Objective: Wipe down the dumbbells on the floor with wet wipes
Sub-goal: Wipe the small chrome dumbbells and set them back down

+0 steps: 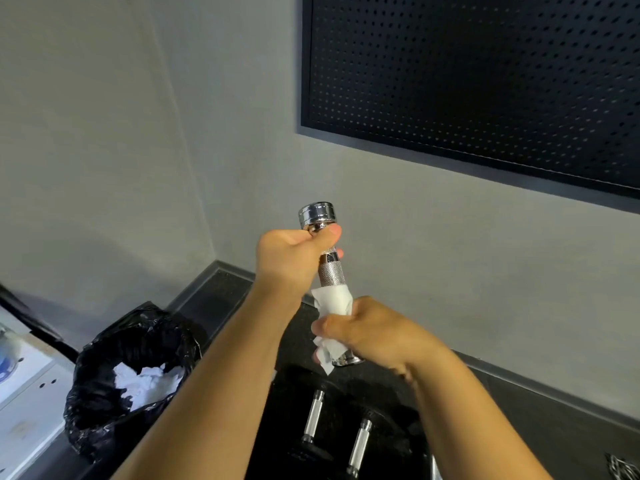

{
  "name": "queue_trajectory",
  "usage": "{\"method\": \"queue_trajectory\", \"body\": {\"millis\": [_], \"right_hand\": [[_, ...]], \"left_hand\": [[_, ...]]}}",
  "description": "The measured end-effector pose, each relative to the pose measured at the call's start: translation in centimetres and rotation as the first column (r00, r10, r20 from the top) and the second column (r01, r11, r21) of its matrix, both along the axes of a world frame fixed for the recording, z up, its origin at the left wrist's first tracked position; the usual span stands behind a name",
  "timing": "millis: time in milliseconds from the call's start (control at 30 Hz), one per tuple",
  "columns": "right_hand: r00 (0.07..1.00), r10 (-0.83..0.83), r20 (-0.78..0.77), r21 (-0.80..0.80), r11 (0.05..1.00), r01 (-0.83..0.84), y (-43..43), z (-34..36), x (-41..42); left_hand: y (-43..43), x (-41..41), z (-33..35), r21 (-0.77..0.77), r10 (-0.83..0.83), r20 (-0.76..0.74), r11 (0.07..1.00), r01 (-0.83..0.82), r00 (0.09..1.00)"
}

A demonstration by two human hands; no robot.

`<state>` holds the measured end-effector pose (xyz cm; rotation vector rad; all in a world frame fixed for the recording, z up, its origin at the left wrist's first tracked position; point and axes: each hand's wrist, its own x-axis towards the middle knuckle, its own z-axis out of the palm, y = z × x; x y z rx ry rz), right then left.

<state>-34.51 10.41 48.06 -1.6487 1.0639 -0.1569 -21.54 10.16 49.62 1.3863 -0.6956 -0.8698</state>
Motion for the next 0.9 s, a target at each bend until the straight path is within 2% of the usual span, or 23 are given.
{"method": "queue_trajectory", "body": {"millis": [67, 133, 200, 267, 300, 333, 400, 433, 533, 600, 667, 733, 800, 900], "right_hand": [[0.981, 0.101, 0.168, 0.175, 0.976, -0.130, -0.3, 0.5, -0.4], [0.934, 0.137, 0.329, 0.313, 0.918, -0.245, -0.4, 0.6, -0.6], [0.884, 0.175, 0.434, 0.347, 0.873, -0.343, -0.1, 0.3, -0.3], [0.869, 0.174, 0.464, 0.356, 0.861, -0.362, 0.2, 0.3, 0.0], [0.881, 0.154, 0.447, 0.357, 0.872, -0.334, 0.3, 0.4, 0.1], [0.903, 0.124, 0.411, 0.351, 0.893, -0.282, 0.3, 0.5, 0.1], [0.966, 0.067, 0.248, 0.245, 0.961, -0.130, 0.1, 0.4, 0.3], [0.989, 0.038, 0.145, 0.152, 0.987, -0.060, 0.0, 0.3, 0.5], [0.995, -0.059, -0.080, -0.056, 0.997, 0.054, 0.1, -0.1, 1.2], [0.968, -0.098, -0.232, -0.154, 0.986, 0.063, 0.1, -0.1, 1.7], [0.940, -0.120, -0.318, -0.203, 0.978, 0.056, 0.1, 0.1, 1.9], [0.965, -0.087, -0.246, -0.127, 0.990, 0.056, 0.0, 0.4, 1.7], [0.996, -0.018, -0.089, 0.044, 0.999, 0.022, 0.2, 0.8, 1.2], [0.996, 0.032, 0.085, 0.223, 0.974, -0.050, 0.4, 1.9, 0.7]], "left_hand": [[0.2, 0.8, 0.0, -0.012, -0.203, -0.243, 0.978, 0.206, 0.948], [0.6, 1.3, -0.4, -0.124, -0.337, -0.448, 0.941, 0.316, 0.828], [0.8, 1.3, -0.9, -0.265, -0.414, -0.572, 0.910, 0.319, 0.708], [1.1, 1.3, -1.0, -0.317, -0.434, -0.602, 0.900, 0.299, 0.670], [1.2, 1.2, -0.8, -0.298, -0.415, -0.579, 0.909, 0.292, 0.702], [1.1, 1.3, -0.6, -0.240, -0.370, -0.515, 0.928, 0.284, 0.773], [0.8, 1.1, -0.2, -0.074, -0.216, -0.236, 0.976, 0.204, 0.948], [0.7, 0.9, -0.2, -0.033, -0.121, -0.115, 0.992, 0.118, 0.986], [0.4, 0.3, -0.7, -0.035, 0.134, 0.063, 0.991, -0.132, 0.989], [0.4, 0.2, -1.3, -0.058, 0.205, 0.151, 0.978, -0.199, 0.967], [0.3, 0.3, -1.6, -0.056, 0.213, 0.194, 0.977, -0.206, 0.958], [0.3, 0.7, -1.4, -0.033, 0.140, 0.103, 0.990, -0.137, 0.985], [0.5, 1.0, -1.2, 0.014, -0.024, -0.121, 1.000, 0.026, 0.992], [1.4, 1.3, -1.4, -0.066, -0.206, -0.461, 0.978, 0.198, 0.863]]}}
